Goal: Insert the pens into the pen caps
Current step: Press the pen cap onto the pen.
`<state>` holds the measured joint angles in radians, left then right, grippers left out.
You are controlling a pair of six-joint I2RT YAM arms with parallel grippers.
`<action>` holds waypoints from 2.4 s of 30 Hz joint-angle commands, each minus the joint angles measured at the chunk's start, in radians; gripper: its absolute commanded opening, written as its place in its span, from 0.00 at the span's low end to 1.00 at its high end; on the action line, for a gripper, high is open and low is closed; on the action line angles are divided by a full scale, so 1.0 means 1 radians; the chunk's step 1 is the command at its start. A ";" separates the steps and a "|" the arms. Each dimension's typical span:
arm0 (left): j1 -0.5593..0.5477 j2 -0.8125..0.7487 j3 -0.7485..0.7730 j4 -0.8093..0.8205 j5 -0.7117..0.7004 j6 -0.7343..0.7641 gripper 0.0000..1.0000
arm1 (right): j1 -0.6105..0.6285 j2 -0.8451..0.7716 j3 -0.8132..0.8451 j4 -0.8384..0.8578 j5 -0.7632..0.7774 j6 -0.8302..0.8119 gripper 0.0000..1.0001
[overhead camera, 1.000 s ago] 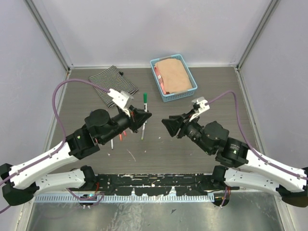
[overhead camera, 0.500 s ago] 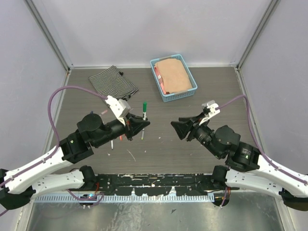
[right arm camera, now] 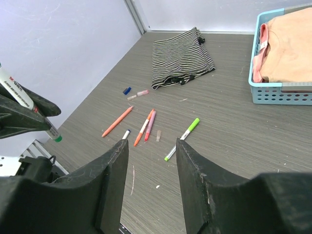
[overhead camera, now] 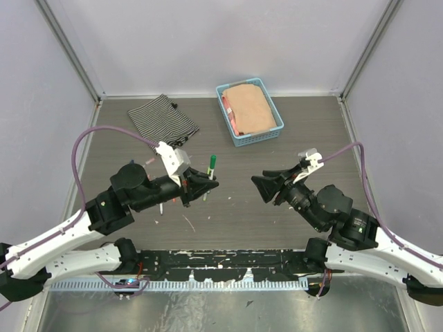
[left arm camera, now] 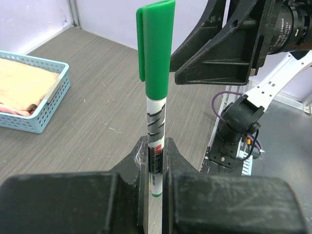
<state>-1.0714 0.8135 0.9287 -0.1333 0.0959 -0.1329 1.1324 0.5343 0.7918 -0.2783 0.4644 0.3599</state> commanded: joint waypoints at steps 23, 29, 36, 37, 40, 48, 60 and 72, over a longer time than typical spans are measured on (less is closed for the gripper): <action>0.000 0.117 0.044 -0.052 -0.022 -0.016 0.00 | 0.002 0.187 0.277 0.176 -0.065 -0.028 0.64; 0.000 0.125 0.050 -0.047 -0.014 -0.019 0.00 | 0.004 0.263 0.306 0.206 -0.126 -0.011 0.64; 0.001 0.134 0.050 -0.040 0.016 -0.023 0.00 | 0.002 0.301 0.309 0.209 -0.132 0.002 0.60; 0.000 0.135 0.050 -0.039 0.017 -0.023 0.00 | 0.003 0.305 0.309 0.210 -0.134 0.002 0.59; 0.000 0.135 0.050 -0.038 0.022 -0.024 0.00 | 0.003 0.318 0.308 0.219 -0.144 0.002 0.54; 0.000 0.128 0.047 -0.040 0.015 -0.022 0.00 | 0.002 0.359 0.312 0.222 -0.163 0.005 0.41; 0.001 0.123 0.064 -0.032 0.011 -0.026 0.00 | 0.003 0.379 0.287 0.220 -0.176 0.007 0.00; 0.000 0.121 0.159 0.038 -0.050 -0.010 0.00 | 0.003 0.412 0.148 0.211 -0.238 0.098 0.00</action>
<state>-1.0714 0.9504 0.9897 -0.2562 0.0742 -0.1638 1.1267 0.9165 1.0050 -0.0177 0.3077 0.3923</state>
